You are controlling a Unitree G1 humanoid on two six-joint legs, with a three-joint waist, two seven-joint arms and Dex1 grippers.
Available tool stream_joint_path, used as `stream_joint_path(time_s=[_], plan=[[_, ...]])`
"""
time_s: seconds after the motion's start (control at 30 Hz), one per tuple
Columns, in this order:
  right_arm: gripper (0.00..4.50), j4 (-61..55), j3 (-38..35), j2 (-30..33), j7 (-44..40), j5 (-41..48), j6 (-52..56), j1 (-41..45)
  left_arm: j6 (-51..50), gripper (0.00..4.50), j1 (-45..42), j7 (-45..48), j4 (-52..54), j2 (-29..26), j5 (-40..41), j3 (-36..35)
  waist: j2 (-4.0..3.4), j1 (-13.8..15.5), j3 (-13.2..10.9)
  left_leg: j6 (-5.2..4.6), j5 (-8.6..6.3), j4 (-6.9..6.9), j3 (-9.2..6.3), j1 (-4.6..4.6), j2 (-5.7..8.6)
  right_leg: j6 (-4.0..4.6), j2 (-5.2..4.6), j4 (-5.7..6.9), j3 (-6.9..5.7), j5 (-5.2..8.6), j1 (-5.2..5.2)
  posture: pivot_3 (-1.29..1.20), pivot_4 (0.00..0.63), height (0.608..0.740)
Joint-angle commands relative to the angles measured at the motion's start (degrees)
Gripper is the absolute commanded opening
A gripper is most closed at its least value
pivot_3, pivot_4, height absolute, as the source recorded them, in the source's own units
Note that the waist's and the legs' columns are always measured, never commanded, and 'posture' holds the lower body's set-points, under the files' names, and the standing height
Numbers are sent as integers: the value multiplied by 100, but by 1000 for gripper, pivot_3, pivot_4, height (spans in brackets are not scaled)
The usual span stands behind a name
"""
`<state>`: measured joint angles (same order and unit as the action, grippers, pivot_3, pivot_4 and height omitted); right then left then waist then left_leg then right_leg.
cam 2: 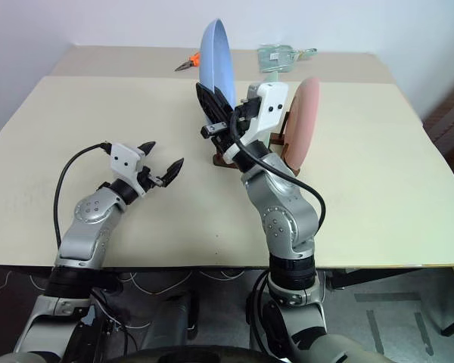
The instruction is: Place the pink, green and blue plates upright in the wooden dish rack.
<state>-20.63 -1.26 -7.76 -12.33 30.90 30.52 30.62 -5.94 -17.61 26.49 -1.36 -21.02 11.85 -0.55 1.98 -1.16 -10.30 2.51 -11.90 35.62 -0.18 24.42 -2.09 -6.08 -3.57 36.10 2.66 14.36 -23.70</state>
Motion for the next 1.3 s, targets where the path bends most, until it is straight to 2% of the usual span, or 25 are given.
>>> stream_joint_path(time_s=[0.03, 0.37, 0.47, 0.67, 0.87, 1.03, 1.13, 1.27, 1.3], plan=[[0, -190, -263, -242, 265, 607, 128, 162, 3, 4429, 8, 97, 232, 14, 41, -25, 0, 7, 0, 0, 0, 1, 2, 1, 1, 0, 0, -1, 0, 0, 1, 0, 150, 726], [0, 664, -712, 22, 1034, 1224, 565, 713, -168, 4429, -52, 197, 329, 44, 158, -90, -2, 5, -1, -1, 1, 6, 2, 1, 3, -2, 2, -1, 1, 0, 2, 0, 150, 726], [1018, 906, -684, 220, 1046, 1109, 685, 933, -174, 4494, -20, 255, 389, 35, 94, 9, -4, 2, -2, -1, 1, 6, 2, 1, 2, -3, 4, -1, 1, 0, 1, 0, 150, 726], [4018, 828, -350, 625, 1010, 531, 582, 1088, -291, 4494, -4, 318, 422, 54, 169, -11, -3, 4, -2, -1, 1, 7, 2, 3, 4, -3, 3, -4, 1, 1, 2, 0, 150, 726], [4018, 722, -35, 1292, 831, -253, 437, 1287, -300, 4494, -7, 332, 412, 118, 131, -6, -3, 6, -2, -2, 1, 7, 2, 2, 3, -3, 3, -3, 1, 1, 2, 0, 150, 726], [4018, 167, 33, 2364, 115, -768, 68, 1433, -231, 4494, -87, 322, 288, 168, 76, -12, -4, 29, -3, -2, 1, 8, 2, 5, 6, -3, 2, -6, 1, 2, 2, 0, 150, 726], [4018, -372, -395, 3339, -686, -675, -174, 1262, -97, 4494, -151, 315, 132, 80, -42, -51, -6, 53, -5, -2, 0, 9, 1, 8, 6, -5, 2, -9, 1, 3, 3, 0, 150, 726], [4018, -507, -1479, 4496, -1132, -550, 30, 637, 163, 4494, -221, 435, -250, -151, -204, -98, -2, 51, -2, -4, -1, 10, -2, 3, 7, -7, 0, -17, 0, 9, 15, 0, 150, 726], [4018, -492, -1854, 4707, -1234, -543, 149, 193, 266, 4494, -243, 521, -436, -289, -249, -127, -2, 53, -2, -4, -1, 9, -1, 1, 7, -6, 0, -21, 1, 9, 17, 0, 150, 726]])
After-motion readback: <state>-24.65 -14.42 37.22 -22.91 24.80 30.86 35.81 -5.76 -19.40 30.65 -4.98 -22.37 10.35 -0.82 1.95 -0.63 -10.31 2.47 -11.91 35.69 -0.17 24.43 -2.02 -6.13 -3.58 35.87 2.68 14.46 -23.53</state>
